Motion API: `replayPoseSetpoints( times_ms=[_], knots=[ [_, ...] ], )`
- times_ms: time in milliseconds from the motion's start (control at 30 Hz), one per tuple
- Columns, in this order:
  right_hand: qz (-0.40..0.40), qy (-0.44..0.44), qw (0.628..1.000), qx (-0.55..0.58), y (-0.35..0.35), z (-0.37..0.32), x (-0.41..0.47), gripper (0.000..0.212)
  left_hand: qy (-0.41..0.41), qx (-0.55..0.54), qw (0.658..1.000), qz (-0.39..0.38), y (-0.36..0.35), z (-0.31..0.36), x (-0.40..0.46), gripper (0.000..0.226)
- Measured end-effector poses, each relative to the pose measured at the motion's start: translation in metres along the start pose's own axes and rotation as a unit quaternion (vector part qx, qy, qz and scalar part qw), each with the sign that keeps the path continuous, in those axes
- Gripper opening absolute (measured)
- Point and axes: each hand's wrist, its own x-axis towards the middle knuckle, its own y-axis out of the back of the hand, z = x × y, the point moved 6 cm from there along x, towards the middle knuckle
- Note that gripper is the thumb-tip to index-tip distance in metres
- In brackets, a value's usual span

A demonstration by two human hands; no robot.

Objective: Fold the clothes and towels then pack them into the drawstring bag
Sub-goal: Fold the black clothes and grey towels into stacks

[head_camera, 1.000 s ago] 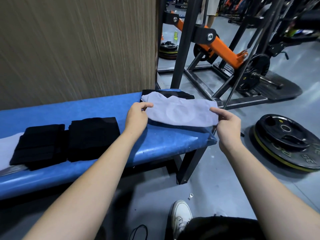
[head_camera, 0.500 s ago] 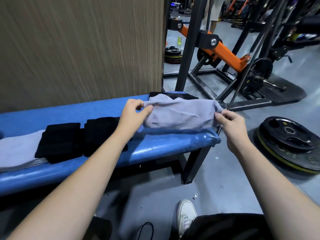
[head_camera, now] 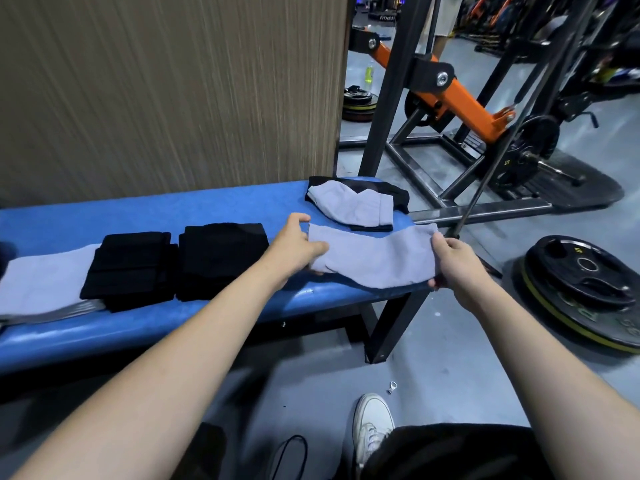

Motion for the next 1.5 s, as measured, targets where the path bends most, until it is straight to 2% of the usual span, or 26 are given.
replayPoseSetpoints(
  times_ms=[100, 200, 300, 400, 500, 667, 767, 867, 1067, 1200, 1267, 1367, 1500],
  knots=[
    [0.010, -0.047, 0.999, -0.002, 0.003, 0.003, -0.004, 0.039, -0.014, 0.041, 0.999, -0.010, -0.002, 0.000, -0.004, 0.056],
    [0.022, -0.089, 0.995, 0.048, 0.008, 0.006, -0.006, 0.032, -0.023, 0.047, 0.999, -0.013, -0.001, 0.000, -0.004, 0.050],
    [0.024, -0.099, 0.990, 0.102, 0.013, 0.008, -0.004, 0.042, -0.035, 0.050, 0.998, -0.014, -0.002, 0.000, -0.005, 0.044],
    [0.004, -0.053, 0.995, 0.084, 0.010, 0.006, -0.004, 0.041, -0.040, 0.032, 0.999, -0.017, -0.004, -0.001, -0.003, 0.035],
    [0.047, 0.010, 0.998, 0.042, 0.013, -0.001, -0.004, 0.029, -0.031, 0.039, 0.999, -0.021, -0.006, -0.004, 0.000, 0.028],
    [0.118, 0.062, 0.990, -0.048, 0.020, -0.004, 0.000, 0.029, -0.032, 0.083, 0.996, -0.020, -0.010, -0.007, 0.002, 0.037],
    [0.126, 0.083, 0.985, -0.083, 0.021, -0.008, 0.000, 0.038, -0.030, 0.103, 0.994, -0.017, -0.013, -0.007, -0.001, 0.038],
    [0.119, 0.116, 0.984, -0.071, 0.016, -0.021, -0.004, 0.044, -0.039, 0.114, 0.992, -0.020, -0.017, -0.005, -0.002, 0.039],
    [0.071, 0.176, 0.981, -0.036, -0.019, -0.055, -0.024, 0.033, -0.037, 0.102, 0.994, -0.014, -0.017, -0.006, 0.001, 0.046],
    [-0.014, 0.207, 0.977, -0.058, -0.064, -0.062, -0.034, 0.025, -0.037, 0.092, 0.995, -0.012, -0.019, -0.004, -0.002, 0.046],
    [-0.067, 0.215, 0.971, -0.084, -0.088, -0.059, -0.037, 0.022, -0.046, 0.080, 0.996, -0.008, -0.019, -0.002, -0.001, 0.039],
    [-0.134, 0.223, 0.960, -0.107, -0.113, -0.055, -0.042, 0.025, -0.052, 0.049, 0.997, -0.015, -0.021, -0.002, -0.001, 0.027],
    [-0.167, 0.194, 0.961, -0.104, -0.124, -0.050, -0.042, 0.029, -0.038, 0.027, 0.999, -0.025, -0.020, -0.006, 0.001, 0.031]
  ],
)
